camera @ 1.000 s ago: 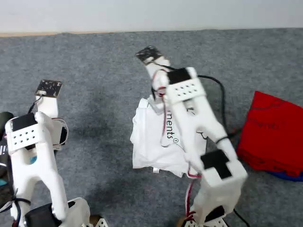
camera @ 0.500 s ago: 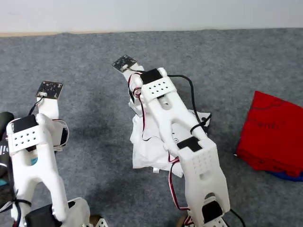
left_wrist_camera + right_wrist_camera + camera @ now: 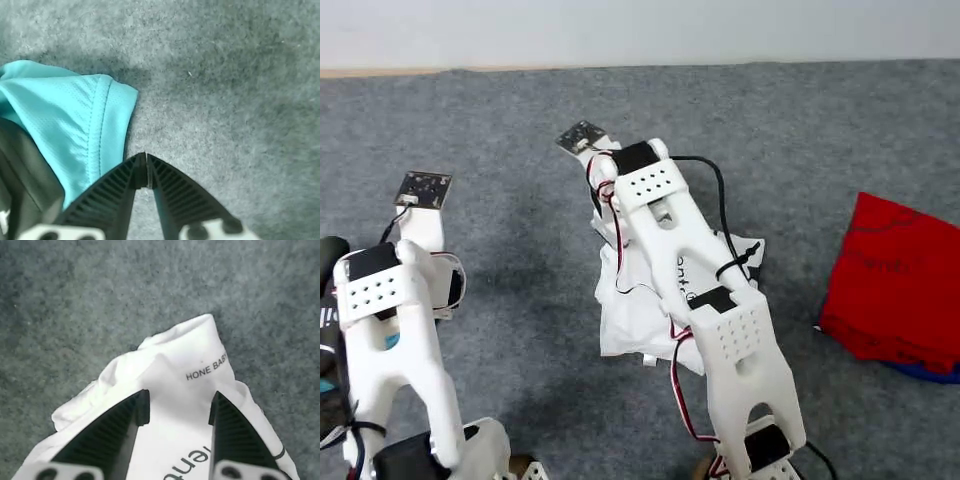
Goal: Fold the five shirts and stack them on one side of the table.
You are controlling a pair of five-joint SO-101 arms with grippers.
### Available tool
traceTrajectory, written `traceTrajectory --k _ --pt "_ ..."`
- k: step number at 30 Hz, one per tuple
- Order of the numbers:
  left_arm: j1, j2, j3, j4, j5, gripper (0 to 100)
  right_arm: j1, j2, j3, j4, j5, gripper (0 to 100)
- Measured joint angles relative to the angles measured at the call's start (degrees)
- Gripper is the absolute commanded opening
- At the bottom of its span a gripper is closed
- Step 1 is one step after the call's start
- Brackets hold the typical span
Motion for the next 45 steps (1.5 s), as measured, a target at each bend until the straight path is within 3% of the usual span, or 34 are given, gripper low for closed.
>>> traceTrajectory --k 5,10,25,30,35,45 --pt "0.0 0.0 0.0 0.0 0.3 1 -0.1 3.4 0.0 -0.1 0.0 18.8" --pt "0.0 0.0 0.0 0.0 0.4 1 0.1 4.7 -0.9 0.0 0.0 0.2" --pt "0.2 0.0 0.0 0.0 0.4 1 0.4 5.4 -18.1 6.6 3.3 1.0" --pt "0.2 0.0 0.2 -0.2 0.4 1 0.4 6.4 -19.1 6.6 3.3 1.3" --pt "0.2 0.0 1.1 -1.1 0.4 1 0.4 9.9 -19.1 6.7 3.3 9.2" --pt "0.2 0.0 2.5 -2.0 0.4 1 0.3 10.3 -25.7 9.9 3.3 9.4"
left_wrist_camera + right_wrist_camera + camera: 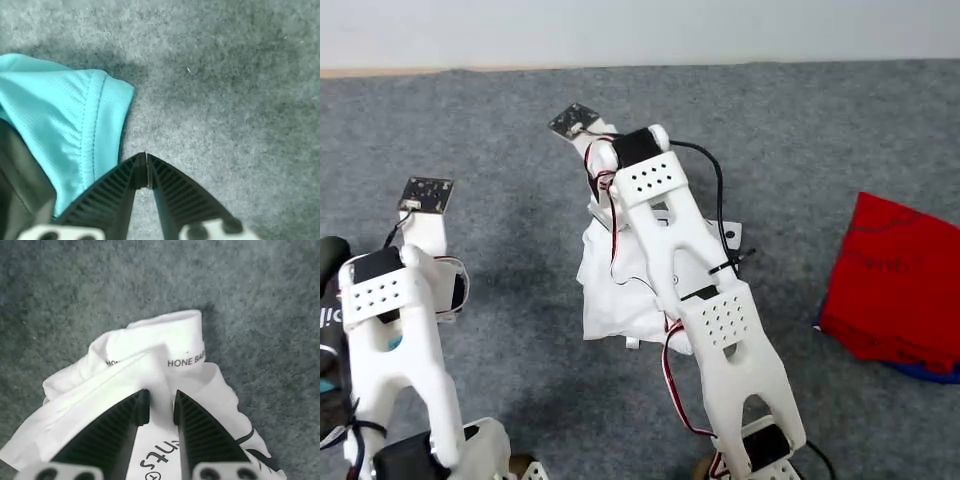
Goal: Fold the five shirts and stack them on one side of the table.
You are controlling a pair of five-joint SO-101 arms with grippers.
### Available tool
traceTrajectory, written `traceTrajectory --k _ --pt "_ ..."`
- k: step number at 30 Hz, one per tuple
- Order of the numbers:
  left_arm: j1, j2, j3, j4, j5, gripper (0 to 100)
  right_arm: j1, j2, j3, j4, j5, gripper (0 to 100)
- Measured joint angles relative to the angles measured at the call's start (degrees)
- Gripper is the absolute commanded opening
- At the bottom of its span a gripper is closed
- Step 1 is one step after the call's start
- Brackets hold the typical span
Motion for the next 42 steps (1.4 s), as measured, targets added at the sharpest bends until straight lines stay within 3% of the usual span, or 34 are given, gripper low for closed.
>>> traceTrajectory --k 5,10,16,26,35,39,42 --pt "0.0 0.0 0.0 -0.6 0.0 1 -1.0 1.0 -0.2 0.0 0.0 8.7" --pt "0.0 0.0 0.0 -0.6 0.0 1 -1.5 3.9 -0.2 0.0 0.4 0.9" --pt "0.0 0.0 0.0 -0.8 0.0 1 -1.5 4.4 -0.5 0.0 5.4 1.2" --pt "0.0 0.0 0.0 -0.8 0.0 1 1.4 4.4 -9.9 0.2 5.8 1.1" --pt "0.0 0.0 0.0 -0.8 0.0 1 3.5 4.4 -7.8 -7.6 5.8 1.1" --pt "0.0 0.0 0.0 -0.8 0.0 1 3.7 4.4 -4.9 -9.5 5.8 5.1" --pt "0.0 0.0 0.0 -0.8 0.0 1 3.6 4.4 -3.8 -9.0 5.8 18.2"
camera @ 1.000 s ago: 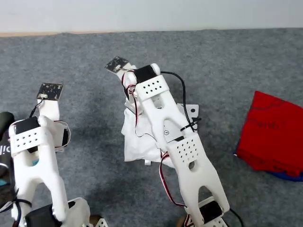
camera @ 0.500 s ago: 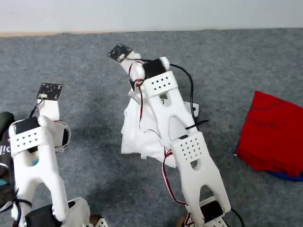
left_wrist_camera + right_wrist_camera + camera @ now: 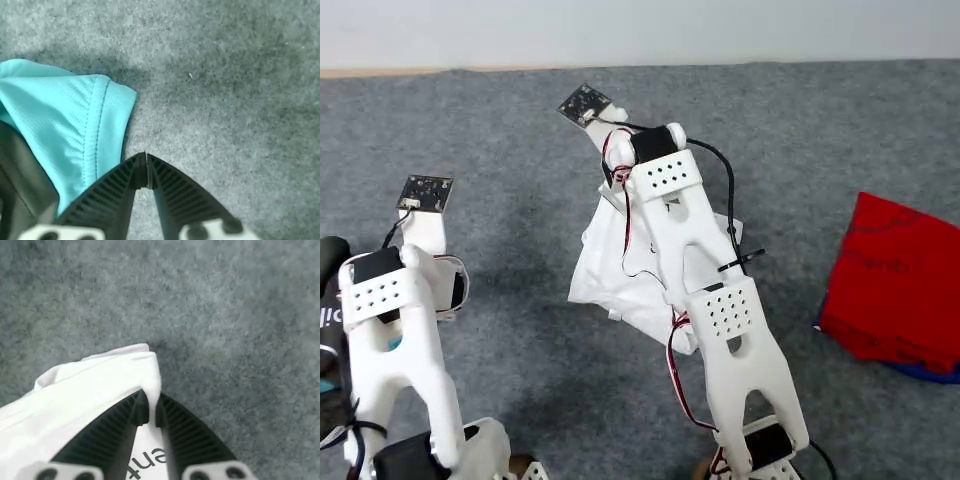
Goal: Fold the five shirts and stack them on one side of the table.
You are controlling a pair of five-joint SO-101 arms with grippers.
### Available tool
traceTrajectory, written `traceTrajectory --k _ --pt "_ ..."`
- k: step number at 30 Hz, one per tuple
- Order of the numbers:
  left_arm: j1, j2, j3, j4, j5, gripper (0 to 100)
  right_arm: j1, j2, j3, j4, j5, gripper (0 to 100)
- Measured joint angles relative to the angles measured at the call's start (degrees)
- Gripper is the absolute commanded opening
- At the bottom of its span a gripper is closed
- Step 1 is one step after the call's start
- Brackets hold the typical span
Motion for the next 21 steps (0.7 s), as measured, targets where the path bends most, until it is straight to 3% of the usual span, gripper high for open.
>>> traceTrajectory --k 3,9,12,18,21 --pt "0.0 0.0 0.0 0.0 0.0 1 0.0 0.0 0.0 2.3 -4.0 28.1" --pt "0.0 0.0 0.0 0.0 0.0 1 0.0 -0.1 -8.7 8.9 -7.6 25.8" --pt "0.0 0.0 0.0 0.0 0.0 1 0.1 -0.1 -11.4 11.4 -7.6 21.4" --pt "0.0 0.0 0.0 0.0 0.0 1 1.5 -3.1 -11.3 11.4 -7.6 1.9" --pt "0.0 0.0 0.0 0.0 0.0 1 1.6 -7.5 -5.8 11.4 -7.6 1.2"
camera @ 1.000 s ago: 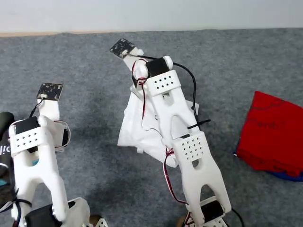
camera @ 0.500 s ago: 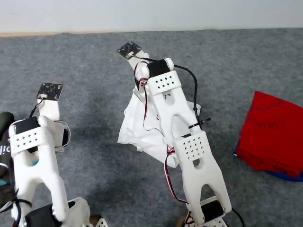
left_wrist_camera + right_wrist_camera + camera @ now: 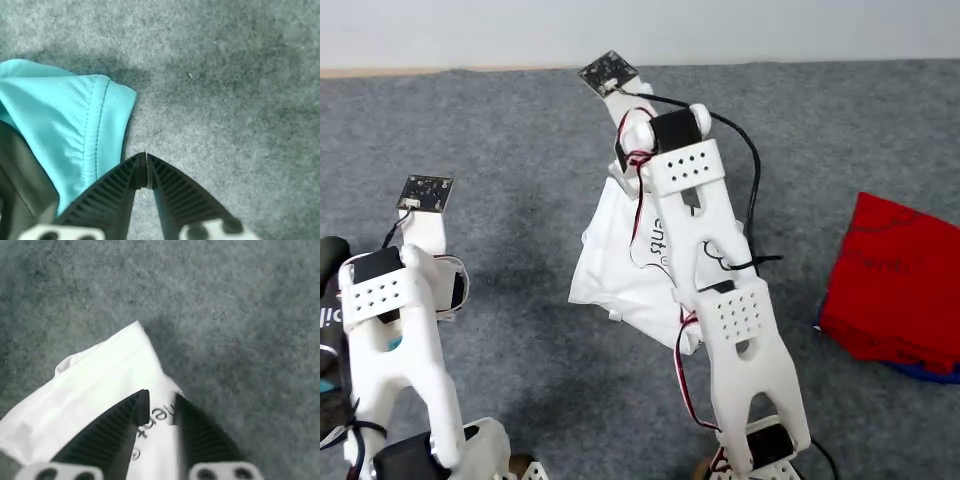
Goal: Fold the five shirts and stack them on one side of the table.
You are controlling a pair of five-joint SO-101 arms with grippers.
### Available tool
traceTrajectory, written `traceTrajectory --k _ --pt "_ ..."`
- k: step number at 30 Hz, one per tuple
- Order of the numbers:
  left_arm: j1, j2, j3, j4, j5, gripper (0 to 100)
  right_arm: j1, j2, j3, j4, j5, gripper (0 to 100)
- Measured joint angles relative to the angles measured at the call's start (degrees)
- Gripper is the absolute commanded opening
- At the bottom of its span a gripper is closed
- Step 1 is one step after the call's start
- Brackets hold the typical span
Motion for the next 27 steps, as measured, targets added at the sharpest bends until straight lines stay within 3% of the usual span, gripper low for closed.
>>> traceTrajectory --k 11,21,27 --pt "0.0 0.0 -1.1 3.1 0.8 1 0.0 -25.9 39.7 0.1 -1.9 0.9" --pt "0.0 0.0 -9.8 12.0 7.2 1 4.5 -34.2 56.9 0.1 -23.2 0.9" --pt "0.0 0.0 -10.1 17.8 7.6 1 5.2 -40.7 63.3 0.1 -25.8 0.9"
